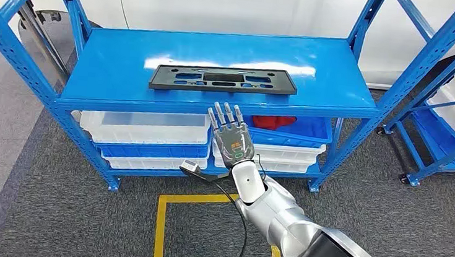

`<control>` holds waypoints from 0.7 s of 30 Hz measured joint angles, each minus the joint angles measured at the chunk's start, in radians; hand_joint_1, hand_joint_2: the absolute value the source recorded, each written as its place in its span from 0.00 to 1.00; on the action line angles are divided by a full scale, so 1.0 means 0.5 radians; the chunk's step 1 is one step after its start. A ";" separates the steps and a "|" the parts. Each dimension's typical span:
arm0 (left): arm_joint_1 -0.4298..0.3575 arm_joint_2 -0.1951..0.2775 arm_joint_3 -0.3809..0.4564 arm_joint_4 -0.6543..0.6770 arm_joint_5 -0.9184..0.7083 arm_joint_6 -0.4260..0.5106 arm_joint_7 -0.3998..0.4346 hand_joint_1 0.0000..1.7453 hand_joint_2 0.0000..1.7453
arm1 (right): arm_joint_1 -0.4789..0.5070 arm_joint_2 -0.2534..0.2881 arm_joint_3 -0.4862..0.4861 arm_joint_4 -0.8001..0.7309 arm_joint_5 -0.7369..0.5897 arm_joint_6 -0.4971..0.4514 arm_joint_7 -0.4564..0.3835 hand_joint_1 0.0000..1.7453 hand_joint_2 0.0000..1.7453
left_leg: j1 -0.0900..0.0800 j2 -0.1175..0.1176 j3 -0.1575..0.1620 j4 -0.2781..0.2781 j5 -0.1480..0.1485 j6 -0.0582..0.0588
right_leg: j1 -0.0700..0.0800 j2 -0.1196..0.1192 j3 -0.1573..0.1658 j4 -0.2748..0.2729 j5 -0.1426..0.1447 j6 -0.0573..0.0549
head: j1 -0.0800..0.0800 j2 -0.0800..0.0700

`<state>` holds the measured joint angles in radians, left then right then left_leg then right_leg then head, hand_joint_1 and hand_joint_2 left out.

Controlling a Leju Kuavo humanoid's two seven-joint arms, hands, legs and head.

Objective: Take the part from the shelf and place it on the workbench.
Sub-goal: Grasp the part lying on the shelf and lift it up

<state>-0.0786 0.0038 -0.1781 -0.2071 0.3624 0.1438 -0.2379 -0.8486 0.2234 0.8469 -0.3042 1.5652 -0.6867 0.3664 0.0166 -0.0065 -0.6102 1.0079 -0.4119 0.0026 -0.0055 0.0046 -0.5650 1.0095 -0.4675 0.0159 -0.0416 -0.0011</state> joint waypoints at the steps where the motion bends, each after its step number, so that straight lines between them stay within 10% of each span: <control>1: -0.002 0.000 0.000 0.000 -0.001 -0.001 0.001 0.00 0.00 | -0.003 0.000 0.000 0.002 0.000 -0.001 0.002 0.00 1.00 | 0.001 0.000 0.003 -0.002 -0.001 0.006 | -0.002 0.000 -0.011 0.028 -0.017 0.004 | 0.000 0.000; 5: -0.016 0.003 0.000 0.000 -0.004 -0.006 0.003 0.00 0.00 | -0.014 -0.001 0.000 0.014 0.000 -0.004 0.009 0.00 1.00 | -0.004 0.002 0.012 -0.005 -0.012 0.036 | -0.004 -0.001 -0.237 0.452 -0.198 0.022 | 0.000 0.000; 7: -0.017 0.003 0.000 0.000 -0.005 -0.006 0.007 0.00 0.00 | -0.012 -0.003 0.000 0.024 0.000 -0.005 0.009 0.00 1.00 | -0.011 0.001 0.019 -0.004 -0.020 0.042 | -0.003 -0.001 -0.335 0.587 -0.197 0.018 | 0.000 0.000; 12: -0.022 0.000 0.000 0.000 -0.017 -0.003 0.014 0.00 0.00 | -0.025 -0.003 0.000 0.029 0.000 -0.013 0.006 0.00 1.00 | -0.028 -0.004 0.053 0.003 -0.054 0.025 | 0.020 -0.003 -0.132 0.060 0.101 -0.041 | 0.000 0.000; 17: -0.030 0.001 0.001 0.000 -0.022 0.010 0.017 0.00 0.00 | -0.035 0.002 0.000 0.027 0.000 -0.018 -0.016 0.00 1.00 | -0.029 0.001 0.039 0.050 -0.103 -0.022 | 0.009 -0.002 -0.088 -0.016 0.102 -0.078 | -0.001 0.000; 21: -0.028 0.000 0.002 0.000 -0.024 0.023 0.017 0.00 0.00 | -0.038 0.017 -0.001 0.025 0.000 -0.019 -0.050 0.00 1.00 | -0.009 0.001 -0.200 0.515 -0.282 -0.061 | 0.002 -0.005 -0.053 -0.029 0.085 -0.097 | -0.001 0.000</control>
<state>-0.0927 0.0038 -0.1772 -0.2071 0.3504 0.1554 -0.2293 -0.8677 0.2319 0.8466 -0.2918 1.5652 -0.6962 0.3413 0.0120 -0.0058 -0.7103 1.2652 -0.5527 -0.0278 -0.0046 0.0020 -0.5914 0.9953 -0.4250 -0.0328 -0.0420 -0.0011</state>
